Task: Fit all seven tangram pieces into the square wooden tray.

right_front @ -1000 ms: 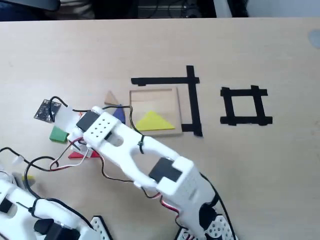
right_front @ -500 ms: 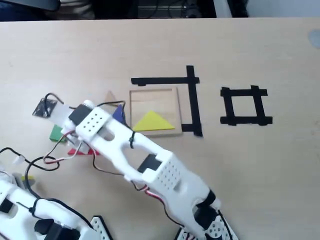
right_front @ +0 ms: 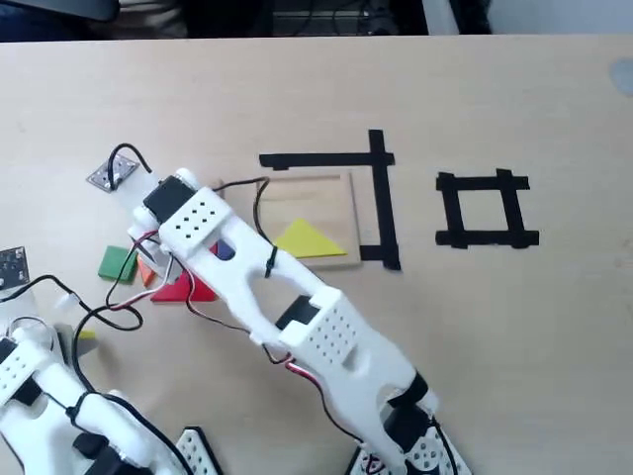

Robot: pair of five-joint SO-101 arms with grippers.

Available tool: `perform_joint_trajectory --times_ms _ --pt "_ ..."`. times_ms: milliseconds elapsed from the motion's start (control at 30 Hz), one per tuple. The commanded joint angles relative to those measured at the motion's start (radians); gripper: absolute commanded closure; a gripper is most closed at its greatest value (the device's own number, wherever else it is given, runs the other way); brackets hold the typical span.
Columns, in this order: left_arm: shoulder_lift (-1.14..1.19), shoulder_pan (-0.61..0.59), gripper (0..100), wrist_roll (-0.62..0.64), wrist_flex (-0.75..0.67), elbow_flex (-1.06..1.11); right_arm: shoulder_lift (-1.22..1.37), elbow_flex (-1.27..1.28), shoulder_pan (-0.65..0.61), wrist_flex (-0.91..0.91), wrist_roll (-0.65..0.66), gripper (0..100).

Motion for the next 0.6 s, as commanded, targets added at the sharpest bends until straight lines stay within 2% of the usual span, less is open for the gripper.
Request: perform_joint_trajectory --times_ms 0,167,567 --pt "-0.02 0.038 65 0.009 -0.008 -0.012 -0.012 -0.056 0.0 0.054 0.005 79.2" --pt "-0.02 0.113 65 0.014 -0.008 -0.005 0.027 -0.036 0.014 0.049 0.003 79.2" --pt "-0.02 0.117 65 0.014 -0.014 0.033 0.216 -0.196 0.017 0.015 0.015 79.2"
